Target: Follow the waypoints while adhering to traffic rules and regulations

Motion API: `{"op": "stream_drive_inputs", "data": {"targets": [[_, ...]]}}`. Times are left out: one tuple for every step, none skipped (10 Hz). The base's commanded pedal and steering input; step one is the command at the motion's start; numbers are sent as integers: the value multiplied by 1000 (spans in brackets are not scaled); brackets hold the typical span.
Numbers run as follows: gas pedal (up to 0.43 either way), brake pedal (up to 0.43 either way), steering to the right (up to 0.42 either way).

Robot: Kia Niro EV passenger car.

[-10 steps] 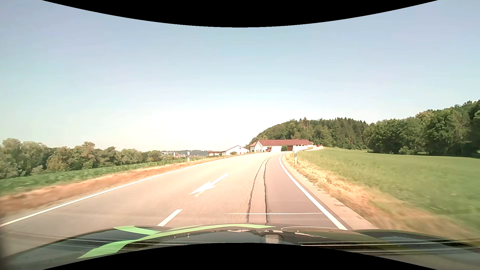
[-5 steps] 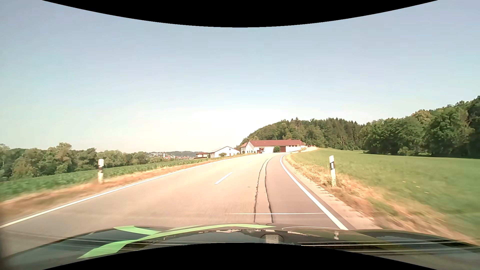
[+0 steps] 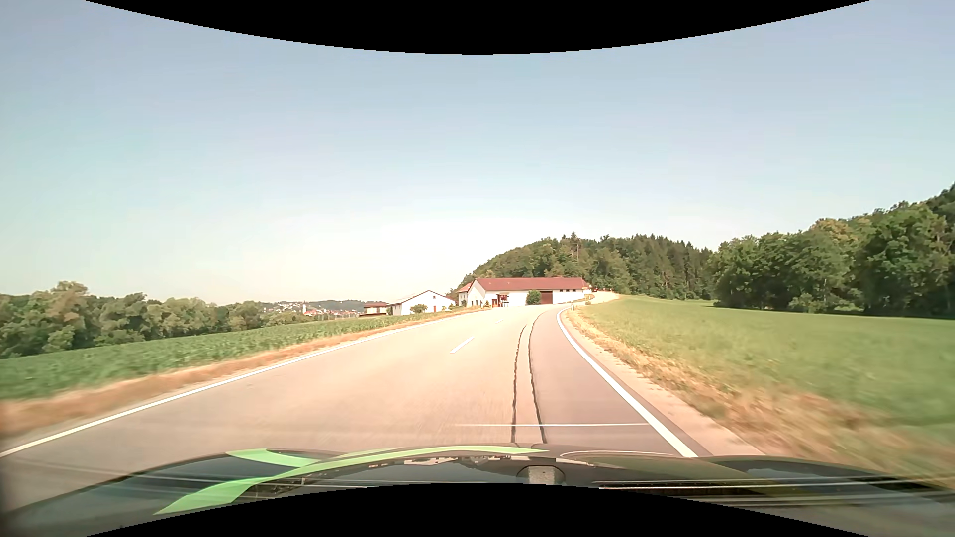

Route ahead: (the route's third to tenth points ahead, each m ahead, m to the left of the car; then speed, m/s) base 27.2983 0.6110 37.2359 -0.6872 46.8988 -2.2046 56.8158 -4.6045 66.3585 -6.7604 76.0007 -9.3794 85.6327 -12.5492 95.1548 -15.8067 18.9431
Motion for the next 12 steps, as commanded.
{"op": "stream_drive_inputs", "data": {"targets": [[209,0,22],[220,0,22],[220,0,22],[228,0,22],[228,0,22],[228,0,21],[228,0,19],[228,0,16],[228,0,16],[228,0,16],[228,0,16],[228,0,15]]}}
